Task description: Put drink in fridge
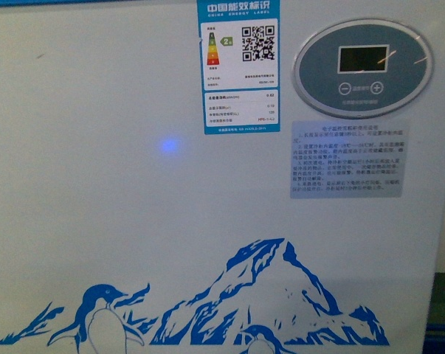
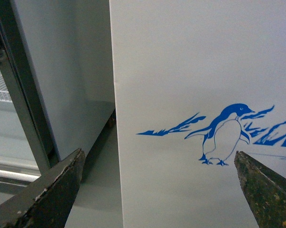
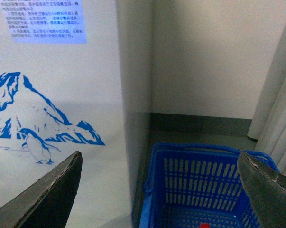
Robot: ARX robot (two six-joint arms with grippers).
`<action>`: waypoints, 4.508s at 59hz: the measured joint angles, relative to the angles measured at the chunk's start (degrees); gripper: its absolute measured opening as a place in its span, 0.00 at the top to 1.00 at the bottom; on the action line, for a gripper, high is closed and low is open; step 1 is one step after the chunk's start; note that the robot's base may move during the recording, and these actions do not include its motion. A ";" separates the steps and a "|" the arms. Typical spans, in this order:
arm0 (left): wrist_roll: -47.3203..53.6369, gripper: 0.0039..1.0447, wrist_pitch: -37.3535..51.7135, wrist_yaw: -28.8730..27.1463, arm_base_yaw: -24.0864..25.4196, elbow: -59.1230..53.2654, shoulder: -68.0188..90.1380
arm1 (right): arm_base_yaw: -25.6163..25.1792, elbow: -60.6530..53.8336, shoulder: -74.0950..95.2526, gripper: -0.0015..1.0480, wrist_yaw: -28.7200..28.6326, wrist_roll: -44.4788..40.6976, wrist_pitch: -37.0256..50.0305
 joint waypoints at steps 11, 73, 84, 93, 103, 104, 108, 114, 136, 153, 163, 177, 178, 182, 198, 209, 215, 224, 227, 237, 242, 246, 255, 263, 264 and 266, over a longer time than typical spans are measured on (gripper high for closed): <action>0.02 0.08 0.00 0.00 0.00 0.00 0.00 | 0.00 0.00 0.00 0.07 0.02 0.00 0.00; 0.02 0.08 0.00 0.00 0.00 0.00 0.13 | -31.26 23.89 101.50 0.07 -5.20 -8.52 28.28; 0.02 0.08 0.00 0.00 0.00 0.00 0.13 | -29.46 30.86 117.20 0.07 -4.87 -9.01 31.06; 0.02 0.08 0.00 0.00 0.00 0.00 0.13 | -28.74 36.52 130.27 0.07 -4.04 -10.82 33.81; 0.00 0.08 0.00 0.02 0.00 0.00 0.13 | -28.98 43.54 144.26 0.07 -2.12 -13.51 35.06; 0.02 0.08 0.00 0.00 0.00 0.00 0.13 | -29.03 43.89 144.91 0.07 -2.03 -13.66 35.15; 0.02 0.08 0.00 0.00 0.00 0.00 0.13 | -29.35 46.45 149.63 0.07 -1.44 -15.10 35.65; 0.02 0.08 0.00 0.00 0.00 0.00 0.13 | -29.75 49.37 154.29 0.07 -1.29 -16.37 35.67; 0.02 0.08 0.00 0.00 0.00 0.00 0.13 | -30.73 56.54 164.58 0.07 -0.87 -18.93 36.37; 0.02 0.08 0.00 0.00 0.00 0.00 0.13 | -30.73 59.91 168.17 0.11 -0.90 -19.54 36.96; 0.00 0.08 0.00 0.00 0.00 0.00 0.13 | -31.02 60.08 168.23 0.35 -1.55 -20.37 37.07; 0.02 0.08 0.00 0.00 0.00 0.00 0.13 | -31.63 58.36 167.60 0.60 -1.97 -20.96 38.62; 0.02 0.08 0.00 0.00 0.00 0.00 0.13 | -31.63 58.27 167.51 0.60 -1.99 -20.94 38.69; 0.02 0.08 0.00 0.00 0.00 0.00 0.13 | -31.63 57.35 166.77 0.62 -1.97 -20.96 39.06; 0.02 0.08 0.00 0.00 0.00 0.00 0.13 | -31.30 49.81 158.83 0.64 -3.26 -20.90 41.59; 0.02 0.08 0.00 0.00 0.00 0.00 0.13 | -30.25 42.05 146.18 0.64 -5.88 -20.85 43.74; 0.02 0.08 0.00 0.00 0.00 0.00 0.13 | -29.14 34.97 131.23 0.64 -8.35 -19.76 42.56; 0.02 0.08 0.00 0.00 0.00 0.00 0.13 | -28.44 28.68 111.97 0.64 -10.32 -16.76 36.41; 0.02 0.08 0.00 0.00 0.00 0.00 0.13 | -28.39 27.56 106.42 0.64 -10.91 -15.50 34.18; 0.02 0.08 0.00 0.00 0.00 0.00 0.13 | -28.30 26.25 87.23 0.64 -11.98 -10.43 25.46; 0.00 0.08 0.00 0.00 0.00 0.00 0.13 | -28.13 26.67 73.68 0.65 -12.33 -7.08 19.19; 0.00 0.08 0.00 0.00 0.00 0.00 0.13 | -27.93 27.43 64.72 0.65 -12.57 -4.76 14.75; 0.02 0.08 0.00 0.00 0.00 0.00 0.13 | -26.73 29.22 49.79 0.65 -12.04 -0.63 6.75; 0.02 0.08 0.00 0.00 0.00 0.00 0.13 | -21.94 29.70 34.60 0.65 -8.15 1.55 -2.01; 0.02 0.08 0.00 0.00 0.00 0.00 0.13 | -20.94 29.70 32.63 0.65 -7.43 1.86 -3.32; 0.02 0.08 0.00 0.00 0.00 0.00 0.13 | -19.32 29.70 29.73 0.65 -6.08 1.86 -5.31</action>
